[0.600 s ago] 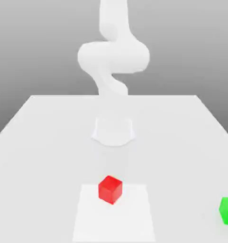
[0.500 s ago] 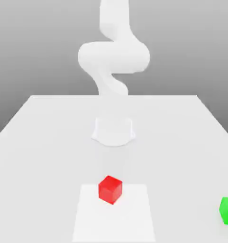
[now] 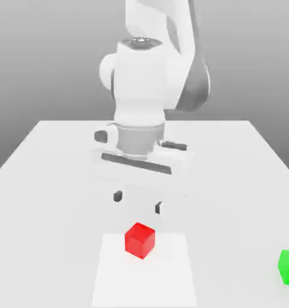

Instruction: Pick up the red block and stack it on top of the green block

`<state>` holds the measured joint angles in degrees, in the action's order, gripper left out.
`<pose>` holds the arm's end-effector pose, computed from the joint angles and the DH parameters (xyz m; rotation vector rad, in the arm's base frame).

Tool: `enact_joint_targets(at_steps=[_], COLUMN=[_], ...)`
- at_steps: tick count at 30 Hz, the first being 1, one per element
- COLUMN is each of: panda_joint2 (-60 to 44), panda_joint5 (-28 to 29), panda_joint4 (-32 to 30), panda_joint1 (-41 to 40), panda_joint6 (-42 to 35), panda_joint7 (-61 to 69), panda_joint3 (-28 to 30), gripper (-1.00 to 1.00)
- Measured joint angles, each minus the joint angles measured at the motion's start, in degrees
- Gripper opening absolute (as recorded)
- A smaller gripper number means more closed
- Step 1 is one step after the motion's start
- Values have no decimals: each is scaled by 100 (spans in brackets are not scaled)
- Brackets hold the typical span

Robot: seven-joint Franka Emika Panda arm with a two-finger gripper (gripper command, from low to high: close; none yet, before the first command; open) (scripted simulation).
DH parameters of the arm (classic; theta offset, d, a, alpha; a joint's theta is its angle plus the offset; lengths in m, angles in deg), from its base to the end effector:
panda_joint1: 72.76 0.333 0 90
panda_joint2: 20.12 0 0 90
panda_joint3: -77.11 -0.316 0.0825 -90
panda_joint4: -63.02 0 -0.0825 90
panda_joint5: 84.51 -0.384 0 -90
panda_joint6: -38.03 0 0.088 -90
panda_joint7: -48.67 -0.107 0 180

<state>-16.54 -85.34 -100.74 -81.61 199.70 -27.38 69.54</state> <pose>0.3610 -0.0098 0.2154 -2.4293 1.9716 -0.0350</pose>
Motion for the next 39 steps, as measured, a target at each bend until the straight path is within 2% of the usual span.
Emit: enact_joint_targets(at_steps=[6, 7, 14, 22, 29, 36, 39], panda_joint2=[-1313, -1473, -1489, -141, -743, -1532, -2023], panda_joint5=[533, 578, 596, 22, 227, 778, 1139], panda_joint4=[75, 95, 97, -3, 1319, 2769, 3100], panda_joint1=[226, 294, 310, 365, 1482, 2224, 2493], panda_joint6=[1091, 1226, 1249, -2, -767, -1489, -1367], panda_joint7=[-483, -512, -531, 11, 1572, 3028, 3162], panda_joint3=[372, 453, 471, 203, -408, -1203, -1250], gripper=[0, -100, -100, -100, -100, -100, -100])
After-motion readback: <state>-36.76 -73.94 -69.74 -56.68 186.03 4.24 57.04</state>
